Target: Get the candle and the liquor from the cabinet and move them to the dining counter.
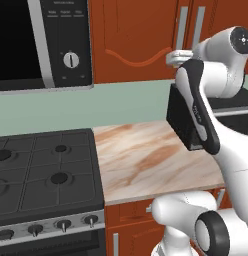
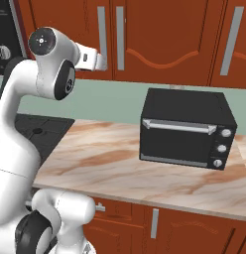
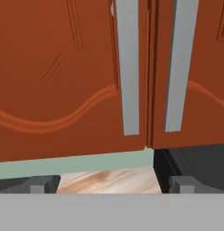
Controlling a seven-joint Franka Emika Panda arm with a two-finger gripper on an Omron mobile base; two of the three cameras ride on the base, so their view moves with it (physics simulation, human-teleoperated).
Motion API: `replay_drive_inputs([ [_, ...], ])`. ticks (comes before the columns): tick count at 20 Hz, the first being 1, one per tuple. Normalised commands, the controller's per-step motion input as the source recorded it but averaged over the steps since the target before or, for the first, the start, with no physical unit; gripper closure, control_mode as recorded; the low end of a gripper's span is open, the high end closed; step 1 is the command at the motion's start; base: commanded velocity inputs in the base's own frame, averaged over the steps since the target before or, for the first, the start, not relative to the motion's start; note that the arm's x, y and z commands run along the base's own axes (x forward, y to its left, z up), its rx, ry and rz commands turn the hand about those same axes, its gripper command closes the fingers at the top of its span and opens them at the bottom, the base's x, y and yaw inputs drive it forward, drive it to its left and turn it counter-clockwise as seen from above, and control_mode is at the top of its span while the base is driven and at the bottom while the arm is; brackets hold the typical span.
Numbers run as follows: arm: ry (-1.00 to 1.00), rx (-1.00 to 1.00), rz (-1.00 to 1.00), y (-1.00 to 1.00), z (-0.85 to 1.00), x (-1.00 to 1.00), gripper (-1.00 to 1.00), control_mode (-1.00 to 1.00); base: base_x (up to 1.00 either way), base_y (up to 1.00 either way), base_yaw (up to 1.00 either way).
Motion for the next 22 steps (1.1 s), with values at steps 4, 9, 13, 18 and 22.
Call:
replay_drive_inputs([
  [4, 0.07, 0.00, 0.00, -0.08, 0.17, 0.41, -1.00, -1.00, 0.00, 0.00, 0.00],
  [9, 0.11, 0.00, 0.00, -0.07, 0.02, 0.50, -1.00, -1.00, 0.00, 0.00, 0.00],
  [13, 0.05, 0.00, 0.00, -0.02, -0.02, 0.58, -1.00, -1.00, 0.00, 0.00, 0.00],
  [18, 0.00, 0.00, 0.00, -0.04, -0.04, 0.54, -1.00, -1.00, 0.00, 0.00, 0.00],
  [22, 0.00, 0.00, 0.00, -0.09, -0.07, 0.47, -1.00, -1.00, 0.00, 0.00, 0.00],
])
